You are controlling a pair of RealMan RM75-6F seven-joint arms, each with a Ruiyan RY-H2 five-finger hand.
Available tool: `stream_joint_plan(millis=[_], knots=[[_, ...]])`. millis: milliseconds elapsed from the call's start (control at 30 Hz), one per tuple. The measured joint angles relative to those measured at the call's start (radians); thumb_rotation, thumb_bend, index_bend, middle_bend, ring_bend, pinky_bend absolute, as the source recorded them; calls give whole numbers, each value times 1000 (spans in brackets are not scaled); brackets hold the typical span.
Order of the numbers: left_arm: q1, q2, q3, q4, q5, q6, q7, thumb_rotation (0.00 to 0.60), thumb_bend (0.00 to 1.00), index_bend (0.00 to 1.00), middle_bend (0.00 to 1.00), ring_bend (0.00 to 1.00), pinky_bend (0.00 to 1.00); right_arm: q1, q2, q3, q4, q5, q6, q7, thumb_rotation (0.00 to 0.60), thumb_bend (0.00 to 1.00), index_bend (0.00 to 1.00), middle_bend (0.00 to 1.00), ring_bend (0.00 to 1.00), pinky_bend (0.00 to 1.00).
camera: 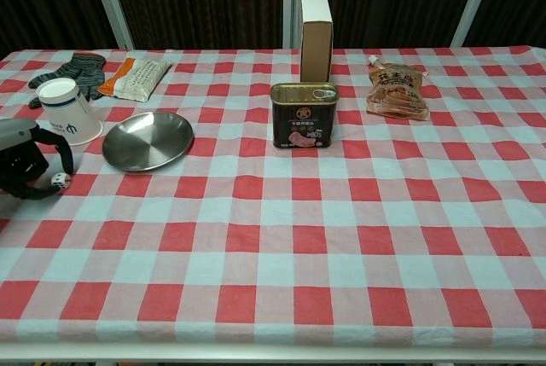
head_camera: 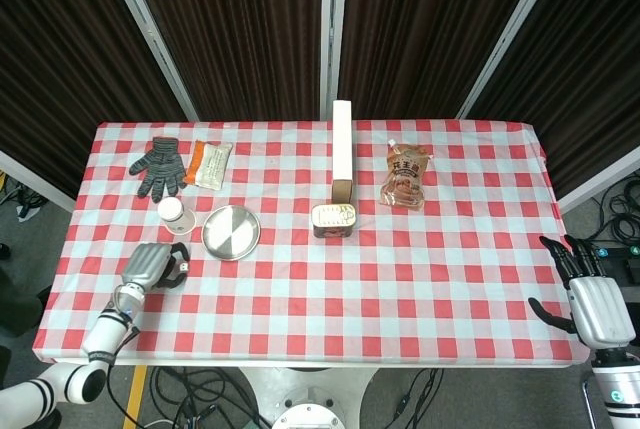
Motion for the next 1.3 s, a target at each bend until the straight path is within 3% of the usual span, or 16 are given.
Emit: stream_joint_plan(millis=[333, 567, 800, 1000, 1133, 1300], knots=[[-2, -20, -2, 25, 1, 21, -17, 600, 367, 584, 874, 865, 955, -3, -1, -2, 3, 3, 1, 4, 600, 143, 68, 141, 0, 49], [-18, -8, -20, -53, 28, 39, -51, 600, 367, 583, 875, 866, 958, -2, 2, -1, 6, -7, 11, 6, 600, 143, 68, 141, 0, 49], [-89, -27, -74, -83, -4, 11, -4, 600, 365, 580, 877, 867, 960, -7, 4, -1, 16, -3, 16, 23, 600, 143, 67, 142, 0, 49], [-143, -73, -102, -48, -95, -22, 136, 600, 355, 527, 877, 868, 960, -15, 2, -2, 31, 3, 25, 38, 600, 143, 68, 141, 0, 50], [-172, -105, -115, -29, -172, -29, 235, 600, 266, 421, 862, 864, 960, -16, 1, -1, 36, 3, 27, 44, 600, 144, 67, 142, 0, 51], [-164, -110, -115, -49, -175, 32, 258, 600, 212, 351, 805, 840, 960, -14, -1, -1, 41, 2, 24, 50, 600, 145, 67, 142, 0, 52]])
